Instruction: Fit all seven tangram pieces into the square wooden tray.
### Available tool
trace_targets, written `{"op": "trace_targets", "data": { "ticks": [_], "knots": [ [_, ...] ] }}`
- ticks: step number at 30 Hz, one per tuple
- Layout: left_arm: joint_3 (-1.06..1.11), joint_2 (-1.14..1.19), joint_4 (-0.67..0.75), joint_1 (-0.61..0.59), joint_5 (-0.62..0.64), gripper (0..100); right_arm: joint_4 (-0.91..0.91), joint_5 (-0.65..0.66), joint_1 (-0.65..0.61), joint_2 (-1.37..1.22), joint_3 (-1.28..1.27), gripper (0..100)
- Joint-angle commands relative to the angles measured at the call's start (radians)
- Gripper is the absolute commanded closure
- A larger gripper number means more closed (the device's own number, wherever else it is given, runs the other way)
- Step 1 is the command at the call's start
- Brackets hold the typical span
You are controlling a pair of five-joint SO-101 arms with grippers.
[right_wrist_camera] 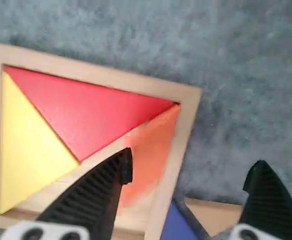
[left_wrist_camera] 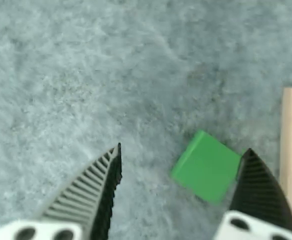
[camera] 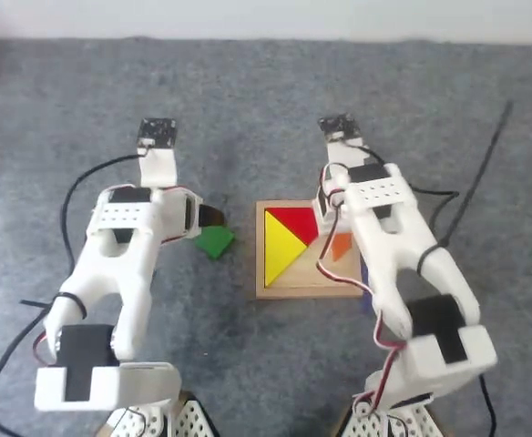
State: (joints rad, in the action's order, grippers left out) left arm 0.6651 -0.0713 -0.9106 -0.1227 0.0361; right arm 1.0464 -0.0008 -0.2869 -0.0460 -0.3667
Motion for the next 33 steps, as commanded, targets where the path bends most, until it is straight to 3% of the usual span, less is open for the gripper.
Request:
{"op": "trace_targets", "data": {
  "ticks": [1, 10, 19, 22, 30, 33],
  "knots": [
    [-0.070, -0.009, -0.078, 0.017, -0.026, 65, 0.015, 0.008, 0.018, 0.206, -0.017, 64.4],
    [-0.036, -0.008, -0.061, 0.018, -0.023, 65, 0.170, 0.149, 0.143, 0.584, -0.190, 64.4],
    [-0.036, -0.003, -0.061, 0.018, -0.025, 65, 0.108, 0.327, 0.285, 0.478, -0.316, 64.4],
    [-0.036, -0.002, -0.061, 0.018, -0.025, 65, 0.085, 0.468, 0.332, 0.394, -0.316, 64.4],
    [-0.035, 0.000, -0.060, 0.018, -0.026, 65, -0.036, 0.852, 0.303, 0.182, -0.315, 63.8],
    [-0.035, 0.000, -0.061, 0.017, -0.026, 65, -0.028, 1.002, 0.314, 0.143, -0.316, 58.6]
  ]
}}
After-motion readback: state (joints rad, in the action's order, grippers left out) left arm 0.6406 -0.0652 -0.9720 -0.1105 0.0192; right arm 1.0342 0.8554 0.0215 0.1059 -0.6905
